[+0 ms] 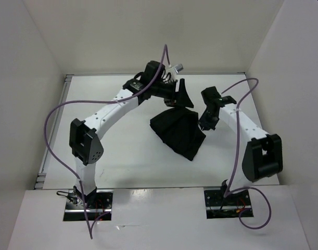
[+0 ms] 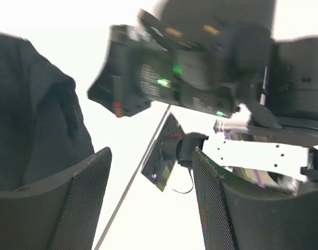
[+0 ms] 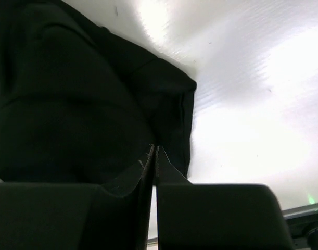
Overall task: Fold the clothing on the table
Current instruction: Fold the skirt
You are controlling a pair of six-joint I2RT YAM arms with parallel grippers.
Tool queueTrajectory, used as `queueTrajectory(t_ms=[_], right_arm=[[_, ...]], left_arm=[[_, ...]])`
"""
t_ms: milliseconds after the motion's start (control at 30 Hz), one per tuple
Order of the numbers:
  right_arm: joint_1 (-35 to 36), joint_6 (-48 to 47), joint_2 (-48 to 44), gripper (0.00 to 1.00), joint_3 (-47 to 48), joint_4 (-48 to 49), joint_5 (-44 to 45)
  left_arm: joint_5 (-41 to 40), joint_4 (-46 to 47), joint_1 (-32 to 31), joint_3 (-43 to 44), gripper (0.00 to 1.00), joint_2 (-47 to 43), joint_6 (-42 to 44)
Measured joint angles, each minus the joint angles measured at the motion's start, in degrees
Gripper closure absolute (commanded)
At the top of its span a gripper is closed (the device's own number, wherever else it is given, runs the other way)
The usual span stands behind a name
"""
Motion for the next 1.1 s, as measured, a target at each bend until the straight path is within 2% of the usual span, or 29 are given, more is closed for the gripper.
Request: queueTrajectory(t_ms=[67, 167, 200, 300, 400, 533, 767, 967, 1100], right_arm=[[0.00, 1.62, -3.87, 0.92, 1.22, -2.12, 1.33], [0.00, 3.15, -8.17, 0.90, 4.79, -5.35, 3.45], [0.00, 3.02, -8.90, 0.90, 6.54, -5.92, 3.80], [0.00, 1.57, -8.28, 0.95, 12.35, -5.49, 3.02], [0.70, -0.42, -3.93, 1.00, 16.87, -3.10, 1.73], [2.34, -2.73, 5.35, 1.00, 21.07, 1.44, -1.75], [3.93, -5.35, 18.16, 1.00, 22.16, 6.14, -7.56], [4.35, -6.01, 15.43, 1.00, 13.94, 5.77, -7.82], [4.52, -5.46, 9.90, 1.00, 7.65, 1.09, -6.97]], left_arm=[[-1.53, -1.07, 0.72, 1.22, 0.32, -1.53, 1.09], [-6.23, -2.58, 1.86, 3.39, 0.49, -1.46, 3.63], [-7.63, -3.37, 2.29, 3.89, 0.72, -0.90, 4.72], [-10.88, -4.02, 3.37, 4.92, 0.99, 3.04, 7.43], [-13.99, -4.81, 4.35, 5.03, 1.00, 8.46, 9.01], [-18.23, -7.30, 5.99, 5.03, 1.00, 14.62, 10.47], [-20.61, -6.19, 9.60, 1.07, 1.00, 15.87, 11.43], [-20.22, -4.42, 10.47, -6.43, 1.00, 15.87, 11.58], [-19.47, -3.23, 10.25, -7.56, 1.00, 16.13, 11.58]])
